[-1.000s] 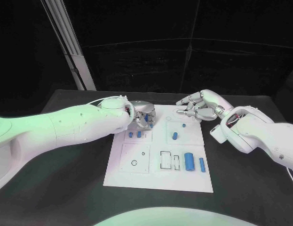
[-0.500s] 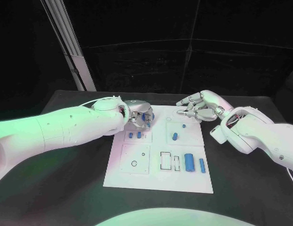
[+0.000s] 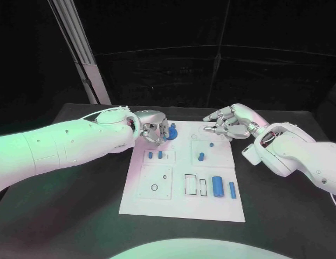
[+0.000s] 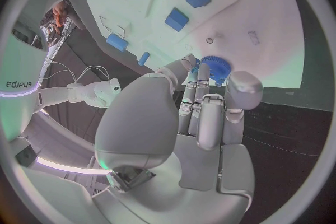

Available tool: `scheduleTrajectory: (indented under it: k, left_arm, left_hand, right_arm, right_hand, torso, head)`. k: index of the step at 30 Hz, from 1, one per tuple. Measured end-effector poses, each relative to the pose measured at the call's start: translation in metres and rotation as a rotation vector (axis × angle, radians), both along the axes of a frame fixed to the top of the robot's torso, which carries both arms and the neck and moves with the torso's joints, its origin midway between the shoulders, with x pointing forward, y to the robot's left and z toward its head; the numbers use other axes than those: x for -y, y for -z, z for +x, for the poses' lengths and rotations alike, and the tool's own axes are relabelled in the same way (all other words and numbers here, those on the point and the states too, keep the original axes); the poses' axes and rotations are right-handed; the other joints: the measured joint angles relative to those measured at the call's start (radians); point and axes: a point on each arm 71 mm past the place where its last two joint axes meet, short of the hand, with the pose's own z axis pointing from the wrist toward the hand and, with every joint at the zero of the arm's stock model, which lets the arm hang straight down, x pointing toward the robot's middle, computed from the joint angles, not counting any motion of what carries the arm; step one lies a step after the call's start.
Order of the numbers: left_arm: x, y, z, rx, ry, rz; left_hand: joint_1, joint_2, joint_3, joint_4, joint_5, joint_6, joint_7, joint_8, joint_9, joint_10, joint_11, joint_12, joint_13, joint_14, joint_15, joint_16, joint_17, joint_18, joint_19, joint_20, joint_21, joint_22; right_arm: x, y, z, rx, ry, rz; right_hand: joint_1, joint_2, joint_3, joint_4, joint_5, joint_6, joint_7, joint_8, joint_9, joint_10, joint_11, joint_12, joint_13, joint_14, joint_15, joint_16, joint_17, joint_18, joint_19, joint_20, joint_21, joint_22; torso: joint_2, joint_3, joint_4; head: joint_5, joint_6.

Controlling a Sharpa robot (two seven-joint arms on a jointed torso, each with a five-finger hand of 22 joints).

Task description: Assemble the parts on the task board

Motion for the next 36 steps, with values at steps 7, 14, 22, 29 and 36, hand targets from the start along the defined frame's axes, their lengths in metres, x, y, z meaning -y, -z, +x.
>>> scheduleTrajectory:
  k: [7, 14, 22, 29, 36]
  left_arm:
    - [-0.011, 0.001, 0.000, -0.022, -0.024, 0.019]
    - [-0.017, 0.004, 0.002, -0.046, -0.039, 0.040]
    - [-0.016, 0.007, 0.004, -0.070, -0.042, 0.058]
    - [-0.016, 0.008, 0.004, -0.083, -0.040, 0.067]
    - [-0.013, 0.010, 0.006, -0.088, -0.042, 0.072]
  left_hand:
    - [-0.004, -0.004, 0.000, 0.000, 0.000, 0.004, -0.003, 0.000, 0.000, 0.000, 0.000, -0.004, 0.000, 0.004, -0.004, 0.000, 0.000, 0.000, 0.000, 0.000, 0.005, 0.002]
    - [-0.004, -0.004, 0.000, 0.000, 0.000, 0.004, -0.003, 0.000, 0.000, 0.000, 0.000, -0.004, 0.000, 0.004, -0.004, 0.000, -0.002, 0.000, 0.000, 0.000, 0.005, 0.003]
    - [-0.004, -0.004, 0.000, 0.000, 0.000, 0.004, -0.003, -0.004, 0.000, 0.000, 0.000, -0.008, 0.000, 0.004, -0.004, 0.000, -0.004, 0.000, 0.000, 0.000, 0.005, 0.003]
    - [-0.004, -0.004, 0.003, -0.003, 0.000, 0.004, -0.003, -0.004, 0.000, 0.003, -0.003, -0.008, 0.000, 0.004, -0.004, 0.000, -0.006, 0.000, 0.000, 0.000, 0.005, 0.003]
    - [-0.009, -0.009, 0.003, -0.003, 0.000, 0.004, -0.003, -0.004, 0.000, 0.004, -0.004, -0.008, 0.000, 0.004, -0.004, 0.000, -0.008, 0.000, 0.000, 0.000, 0.005, 0.003]
  right_arm:
    - [0.000, 0.000, 0.000, 0.000, 0.000, 0.000]
    - [0.001, 0.000, 0.000, 0.000, 0.001, -0.001]
    - [0.000, 0.000, 0.000, 0.000, 0.001, 0.000]
    - [0.000, 0.000, 0.000, 0.000, 0.001, 0.000]
    - [0.000, 0.000, 0.000, 0.000, 0.000, 0.000]
  right_hand:
    - [0.007, 0.007, 0.000, 0.000, 0.000, 0.000, 0.000, 0.000, 0.000, -0.004, 0.004, 0.000, -0.001, 0.000, 0.000, 0.000, 0.003, 0.000, 0.000, 0.000, 0.000, 0.000]
    - [0.007, 0.007, 0.000, 0.000, 0.000, 0.000, 0.000, 0.000, 0.000, -0.004, 0.004, 0.000, -0.001, 0.000, 0.000, 0.000, 0.003, 0.000, 0.000, 0.000, 0.000, 0.000]
    - [0.007, 0.007, 0.000, 0.000, 0.000, 0.000, 0.000, 0.000, 0.000, -0.004, 0.004, 0.000, -0.001, 0.000, 0.000, 0.000, 0.003, 0.000, 0.000, 0.000, 0.000, 0.000]
    - [0.007, 0.007, 0.000, 0.000, 0.000, 0.000, 0.000, 0.000, 0.000, -0.004, 0.004, 0.000, -0.001, 0.000, 0.000, 0.000, 0.002, 0.000, 0.000, 0.000, 0.000, 0.000]
    - [0.007, 0.007, 0.000, 0.000, 0.000, 0.000, 0.000, 0.000, 0.000, -0.004, 0.003, 0.000, -0.001, 0.000, 0.000, 0.000, 0.002, 0.000, 0.000, 0.000, 0.000, 0.000]
  torso:
    - [0.000, 0.0003, 0.0005]
    - [0.001, 0.0001, -0.0017]
    - [0.002, 0.0000, -0.0023]
    - [0.002, -0.0003, -0.0023]
    - [0.002, -0.0003, -0.0023]
  head:
    - [0.005, 0.000]
    - [0.006, 0.001]
    - [0.007, 0.000]
    - [0.007, -0.001]
    - [0.009, -0.001]
